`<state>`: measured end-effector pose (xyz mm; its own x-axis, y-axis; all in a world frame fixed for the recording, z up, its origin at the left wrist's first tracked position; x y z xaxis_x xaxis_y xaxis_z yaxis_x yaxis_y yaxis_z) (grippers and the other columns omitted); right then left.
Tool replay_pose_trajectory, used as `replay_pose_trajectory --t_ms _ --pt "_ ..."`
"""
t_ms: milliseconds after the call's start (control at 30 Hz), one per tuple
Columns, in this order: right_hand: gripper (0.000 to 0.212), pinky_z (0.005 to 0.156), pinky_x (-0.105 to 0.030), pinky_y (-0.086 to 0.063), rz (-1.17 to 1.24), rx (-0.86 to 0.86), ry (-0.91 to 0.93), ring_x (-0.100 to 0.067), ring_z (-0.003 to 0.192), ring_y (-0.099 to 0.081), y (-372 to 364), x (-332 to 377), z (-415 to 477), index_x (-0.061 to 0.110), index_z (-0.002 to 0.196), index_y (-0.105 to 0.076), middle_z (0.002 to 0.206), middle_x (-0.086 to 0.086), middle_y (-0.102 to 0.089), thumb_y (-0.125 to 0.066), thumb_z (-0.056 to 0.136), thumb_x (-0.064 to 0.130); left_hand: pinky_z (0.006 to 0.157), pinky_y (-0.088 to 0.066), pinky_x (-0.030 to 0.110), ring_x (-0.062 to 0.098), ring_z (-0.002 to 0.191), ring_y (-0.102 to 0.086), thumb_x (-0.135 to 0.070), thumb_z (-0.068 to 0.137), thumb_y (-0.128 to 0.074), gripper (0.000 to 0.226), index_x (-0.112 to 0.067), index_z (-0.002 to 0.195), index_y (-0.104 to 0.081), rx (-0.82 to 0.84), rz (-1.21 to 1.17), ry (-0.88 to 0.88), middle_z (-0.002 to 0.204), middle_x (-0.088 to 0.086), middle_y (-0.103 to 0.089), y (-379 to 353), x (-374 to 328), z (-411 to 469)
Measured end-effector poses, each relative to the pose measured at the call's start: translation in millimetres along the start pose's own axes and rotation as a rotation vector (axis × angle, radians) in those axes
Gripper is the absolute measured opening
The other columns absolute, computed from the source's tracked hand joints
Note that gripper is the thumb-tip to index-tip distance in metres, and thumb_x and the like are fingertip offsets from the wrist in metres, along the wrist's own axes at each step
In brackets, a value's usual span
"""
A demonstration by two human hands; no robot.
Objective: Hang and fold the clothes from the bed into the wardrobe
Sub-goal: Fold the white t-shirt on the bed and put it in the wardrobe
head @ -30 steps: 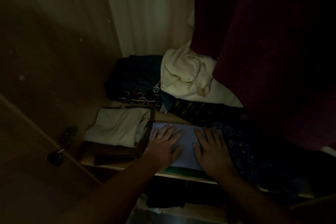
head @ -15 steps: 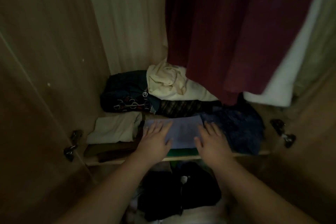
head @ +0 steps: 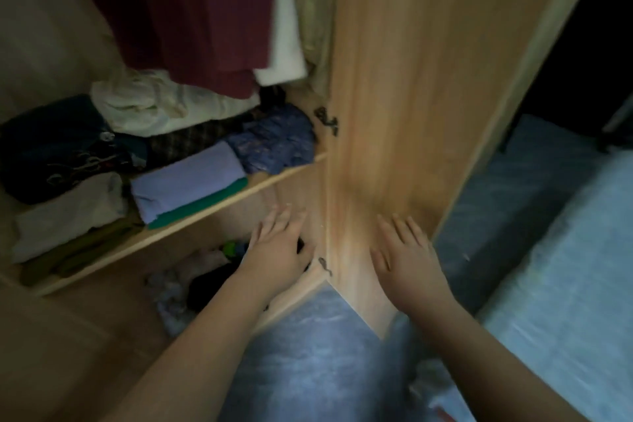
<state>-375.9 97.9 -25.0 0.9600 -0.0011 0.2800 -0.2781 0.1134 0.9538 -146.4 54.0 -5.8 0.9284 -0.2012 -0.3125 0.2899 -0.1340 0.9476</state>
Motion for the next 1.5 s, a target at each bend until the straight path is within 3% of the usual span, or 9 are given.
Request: replay_pose_trajectory --t_ms 133,333,467,700,833,1000,1167,1333,1500 --pt "0.063 0.115 -0.051 -0.032 0.036 -0.116 -0.148 -0.032 0.144 -0.032 28 -65 -60 0.021 0.149 -0.042 0.153 -0.01 -0.042 -0.032 0.092 0.047 0.124 -0.002 0.045 0.02 0.153 0.008 -0.052 0.102 -0.032 0.064 -0.037 0.157 -0.002 0.02 0.004 -0.178 0.167 -0.001 0.0 -29 -89 -12" --pt "0.071 0.118 -0.047 -0.028 0.008 -0.189 -0.373 -0.034 0.145 -0.031 84 -195 -176 0.021 0.15 -0.04 0.155 -0.011 -0.04 -0.023 0.09 0.054 0.123 -0.009 0.048 0.026 0.153 -0.001 -0.056 0.1 -0.033 0.067 -0.037 0.157 -0.004 0.094 0.055 -0.406 0.167 0.002 -0.006 -95 -252 -40" --pt "0.06 0.12 -0.046 -0.022 -0.038 -0.198 -0.516 -0.033 0.148 -0.024 115 -295 -278 0.022 0.153 -0.033 0.159 -0.009 -0.033 -0.035 0.099 0.046 0.121 -0.014 0.051 0.029 0.153 -0.005 -0.055 0.099 -0.037 0.069 -0.034 0.158 -0.007 0.144 0.056 -0.527 0.167 0.004 -0.007 -151 -381 -80" --pt "0.059 0.12 -0.048 -0.022 -0.03 -0.174 -0.725 -0.031 0.149 -0.021 150 -448 -431 0.023 0.154 -0.031 0.16 -0.008 -0.031 -0.036 0.099 0.046 0.12 -0.012 0.052 0.03 0.153 -0.004 -0.054 0.101 -0.035 0.067 -0.033 0.158 -0.006 0.185 0.123 -0.697 0.167 0.005 -0.007 -236 -569 -160" --pt "0.072 0.12 -0.048 -0.022 0.007 -0.171 -0.768 -0.033 0.148 -0.024 162 -501 -476 0.022 0.153 -0.032 0.158 -0.011 -0.034 -0.017 0.091 0.055 0.12 -0.017 0.054 0.032 0.152 -0.008 -0.052 0.1 -0.038 0.068 -0.031 0.158 -0.01 0.24 0.135 -0.753 0.166 0.006 -0.012 -269 -633 -187" --pt "0.078 0.121 -0.046 -0.02 0.024 -0.148 -0.818 -0.035 0.147 -0.025 158 -568 -499 0.017 0.153 -0.032 0.157 -0.014 -0.034 -0.012 0.089 0.055 0.119 -0.02 0.052 0.032 0.151 -0.013 -0.049 0.1 -0.04 0.066 -0.027 0.158 -0.016 0.281 0.12 -0.783 0.165 0.007 -0.018 -313 -704 -193" --pt "0.06 0.122 -0.042 -0.016 0.042 -0.109 -0.845 -0.033 0.148 -0.023 149 -631 -498 0.018 0.155 -0.028 0.16 -0.012 -0.03 -0.038 0.1 0.042 0.116 -0.024 0.049 0.032 0.15 -0.017 -0.048 0.1 -0.041 0.065 -0.026 0.157 -0.02 0.319 0.123 -0.822 0.164 0.006 -0.02 -366 -760 -174" --pt "0.06 0.122 -0.042 -0.018 0.061 -0.005 -0.892 -0.032 0.148 -0.023 120 -704 -479 0.019 0.155 -0.026 0.16 -0.01 -0.029 -0.039 0.101 0.041 0.116 -0.029 0.047 0.031 0.148 -0.022 -0.047 0.098 -0.045 0.065 -0.023 0.155 -0.026 0.405 0.102 -0.777 0.162 0.007 -0.025 -432 -794 -126" --pt "0.06 0.119 -0.044 -0.024 0.142 0.134 -0.961 -0.029 0.149 -0.021 79 -771 -448 0.02 0.156 -0.023 0.161 -0.008 -0.028 -0.039 0.101 0.04 0.114 -0.032 0.047 0.034 0.143 -0.03 -0.054 0.09 -0.036 0.073 -0.018 0.154 -0.03 0.529 0.115 -0.671 0.158 0.012 -0.031 -495 -806 -74"
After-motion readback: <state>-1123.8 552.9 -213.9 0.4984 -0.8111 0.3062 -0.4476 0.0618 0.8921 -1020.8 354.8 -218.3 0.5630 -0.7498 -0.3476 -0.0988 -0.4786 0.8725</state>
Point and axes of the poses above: each hand's wrist, its own z-axis towards the middle knuckle, its own y-axis out of the back of the hand, x = y × z, the point moved 2 cm from there along z, towards the middle knuckle
